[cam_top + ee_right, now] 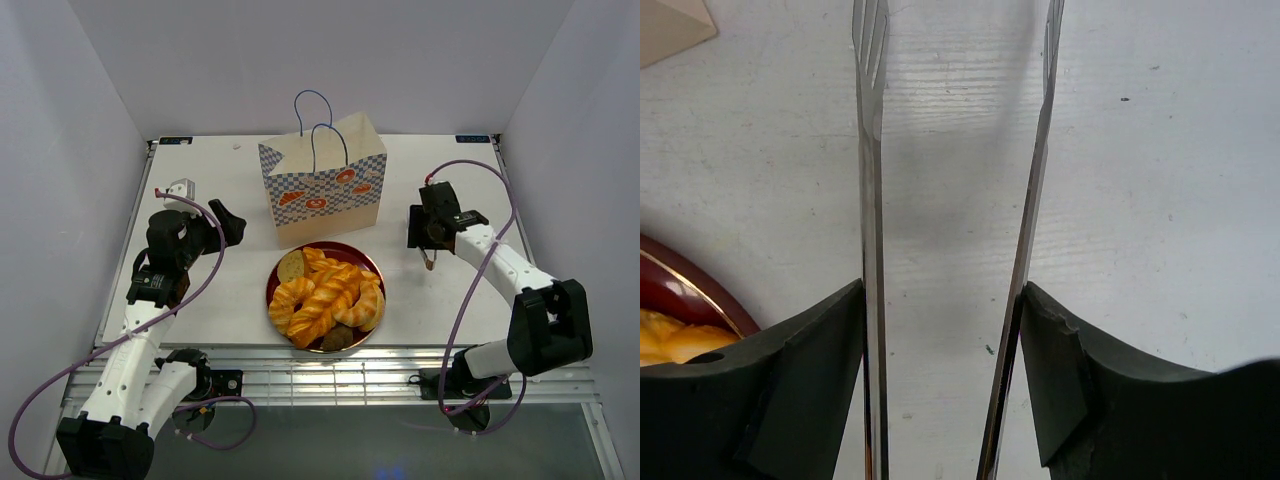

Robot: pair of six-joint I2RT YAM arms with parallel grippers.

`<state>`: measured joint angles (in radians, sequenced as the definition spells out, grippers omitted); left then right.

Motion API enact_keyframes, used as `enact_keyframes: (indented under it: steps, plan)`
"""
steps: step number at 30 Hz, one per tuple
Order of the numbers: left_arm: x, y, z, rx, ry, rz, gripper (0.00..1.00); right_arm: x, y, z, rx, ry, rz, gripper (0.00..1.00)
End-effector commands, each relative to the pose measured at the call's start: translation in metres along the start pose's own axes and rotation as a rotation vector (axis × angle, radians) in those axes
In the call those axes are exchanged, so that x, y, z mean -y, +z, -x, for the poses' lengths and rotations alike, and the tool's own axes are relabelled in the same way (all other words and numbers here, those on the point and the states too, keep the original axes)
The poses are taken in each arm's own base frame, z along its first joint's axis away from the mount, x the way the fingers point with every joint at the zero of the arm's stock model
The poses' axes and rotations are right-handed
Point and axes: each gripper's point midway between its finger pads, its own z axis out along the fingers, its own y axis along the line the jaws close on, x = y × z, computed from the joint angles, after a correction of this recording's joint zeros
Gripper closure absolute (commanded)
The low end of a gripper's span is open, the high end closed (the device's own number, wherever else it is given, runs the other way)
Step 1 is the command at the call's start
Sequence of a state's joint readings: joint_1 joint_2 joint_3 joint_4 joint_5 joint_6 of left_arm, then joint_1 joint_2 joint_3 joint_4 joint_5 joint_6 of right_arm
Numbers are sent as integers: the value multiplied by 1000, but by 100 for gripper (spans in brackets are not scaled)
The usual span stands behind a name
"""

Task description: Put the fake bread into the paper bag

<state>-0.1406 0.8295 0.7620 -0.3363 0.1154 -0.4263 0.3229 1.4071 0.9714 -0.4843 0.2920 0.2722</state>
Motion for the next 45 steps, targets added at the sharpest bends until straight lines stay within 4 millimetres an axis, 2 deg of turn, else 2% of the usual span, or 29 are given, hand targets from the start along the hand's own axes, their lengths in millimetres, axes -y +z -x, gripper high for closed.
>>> enact_keyframes:
  steps: [1, 12, 15, 20, 26, 31, 41, 45]
  plan:
    - [6, -3, 14, 40, 15, -9, 2, -3, -23, 23, 63, -24, 30, 34]
    - [0, 0, 12, 30, 18, 15, 2, -16, -61, 25, 88, -81, 166, 36]
    - [-1, 1, 11, 29, 20, 19, 2, -24, -77, 24, 97, -94, 239, 36]
    - [-1, 1, 13, 34, 25, 24, 2, -27, -104, 22, 115, -122, 298, 37]
    - [-3, 2, 12, 35, 28, 30, 2, -30, -133, 10, 116, -145, 372, 37]
    - [-3, 3, 11, 30, 29, 30, 3, -41, -161, -2, 120, -141, 481, 39]
    - [-6, 6, 8, 16, 29, 40, 3, -48, -198, -28, 98, -162, 597, 39]
    - [-4, 7, 7, 8, 30, 29, 4, -52, -209, -44, 58, -165, 654, 40]
